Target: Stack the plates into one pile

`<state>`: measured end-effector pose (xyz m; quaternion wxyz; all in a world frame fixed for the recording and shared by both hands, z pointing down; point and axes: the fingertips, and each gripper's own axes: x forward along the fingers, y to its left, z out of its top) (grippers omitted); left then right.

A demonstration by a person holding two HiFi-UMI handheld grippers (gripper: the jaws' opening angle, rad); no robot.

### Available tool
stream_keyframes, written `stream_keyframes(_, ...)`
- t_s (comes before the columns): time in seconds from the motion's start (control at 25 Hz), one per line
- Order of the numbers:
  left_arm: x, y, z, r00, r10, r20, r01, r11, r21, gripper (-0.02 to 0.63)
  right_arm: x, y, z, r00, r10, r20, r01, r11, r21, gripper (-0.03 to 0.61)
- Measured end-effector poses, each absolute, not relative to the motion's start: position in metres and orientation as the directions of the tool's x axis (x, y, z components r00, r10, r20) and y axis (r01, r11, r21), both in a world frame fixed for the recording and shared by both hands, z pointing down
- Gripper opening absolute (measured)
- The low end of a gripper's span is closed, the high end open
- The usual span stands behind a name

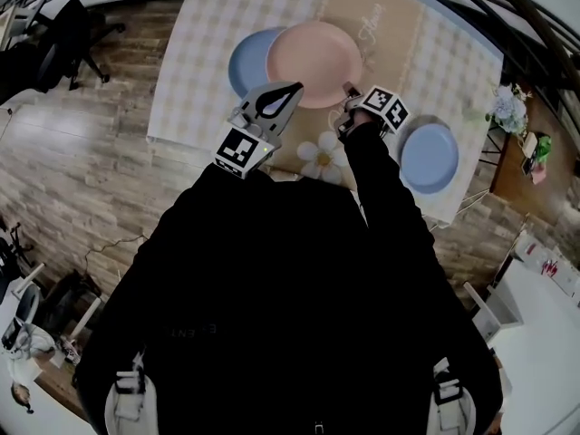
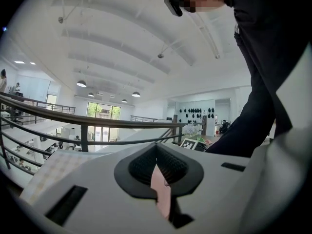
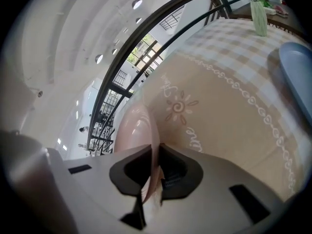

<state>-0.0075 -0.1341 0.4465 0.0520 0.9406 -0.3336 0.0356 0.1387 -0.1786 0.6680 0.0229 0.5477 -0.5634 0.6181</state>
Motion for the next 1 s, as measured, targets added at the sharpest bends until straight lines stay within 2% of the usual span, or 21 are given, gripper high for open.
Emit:
stream_keyframes(0.48,-0.065,-0.133,0.454,0.734,-0.668,0.123,-0.678,-0.731,0.080,0.014,0.060,-0.182,0.683,-0.461,-0.523,0.716,-0.683,-0.306,-0.663,0.041)
stream_keyframes(1.0,-0.101,-0.134,0.457,0.712,-0.691,0.128,-0.702,-0.707,0.087,0.014,0.033,-0.180,0.712,-0.434,-0.484,0.760,-0.705,-0.342,-0.621,0.041)
